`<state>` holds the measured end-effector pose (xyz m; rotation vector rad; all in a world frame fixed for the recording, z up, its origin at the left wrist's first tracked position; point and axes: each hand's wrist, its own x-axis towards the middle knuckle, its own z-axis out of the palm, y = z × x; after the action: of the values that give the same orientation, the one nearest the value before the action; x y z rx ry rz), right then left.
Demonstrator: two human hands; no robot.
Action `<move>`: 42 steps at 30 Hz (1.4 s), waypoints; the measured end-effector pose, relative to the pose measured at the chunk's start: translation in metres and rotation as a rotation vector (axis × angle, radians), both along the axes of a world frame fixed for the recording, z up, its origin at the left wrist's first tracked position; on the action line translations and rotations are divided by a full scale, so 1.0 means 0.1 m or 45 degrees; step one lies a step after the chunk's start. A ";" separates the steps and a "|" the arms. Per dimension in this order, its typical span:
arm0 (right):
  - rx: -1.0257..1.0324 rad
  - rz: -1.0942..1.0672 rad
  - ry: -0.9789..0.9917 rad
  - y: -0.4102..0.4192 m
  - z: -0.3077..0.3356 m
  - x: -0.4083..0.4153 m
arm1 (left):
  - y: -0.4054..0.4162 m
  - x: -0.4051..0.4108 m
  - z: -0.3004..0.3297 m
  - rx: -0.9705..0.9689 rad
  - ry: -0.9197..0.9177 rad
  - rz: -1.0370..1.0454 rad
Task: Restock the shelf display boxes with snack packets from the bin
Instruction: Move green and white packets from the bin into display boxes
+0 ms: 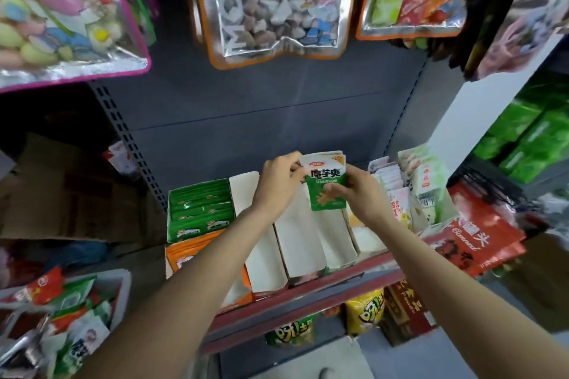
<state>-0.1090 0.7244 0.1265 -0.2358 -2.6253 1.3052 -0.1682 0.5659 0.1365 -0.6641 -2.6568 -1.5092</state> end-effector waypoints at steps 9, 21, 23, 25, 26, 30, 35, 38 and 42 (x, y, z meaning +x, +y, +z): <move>-0.012 0.387 -0.155 0.56 -0.15 -0.66 | 0.38 -0.36 -0.22 0.038 -0.098 0.358; -0.107 0.755 -0.372 0.78 -0.26 -1.07 | 0.43 -0.33 -0.23 -0.093 -0.033 0.416; -0.158 0.817 -0.453 0.82 -0.28 -1.07 | 0.44 -0.30 -0.24 -0.065 -0.035 0.433; -0.107 0.852 -0.493 0.84 -0.32 -1.09 | 0.44 -0.27 -0.26 -0.049 -0.019 0.458; -0.073 0.857 -0.487 0.84 -0.32 -1.10 | 0.44 -0.26 -0.27 -0.045 -0.004 0.471; 0.059 0.840 -0.399 0.81 -0.31 -1.12 | 0.41 -0.26 -0.34 -0.050 0.057 0.539; 0.167 0.782 -0.351 0.78 -0.35 -1.11 | 0.43 -0.27 -0.31 -0.084 0.085 0.477; 0.161 0.771 -0.380 0.80 -0.34 -1.13 | 0.47 -0.29 -0.30 -0.076 0.081 0.451; 0.139 0.770 -0.428 0.87 -0.32 -1.16 | 0.57 -0.29 -0.35 -0.116 0.101 0.382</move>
<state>-0.2250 0.8113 0.0946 0.4302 -3.1949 1.3661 -0.1972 0.6224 0.1015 -0.3007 -2.6311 -1.2640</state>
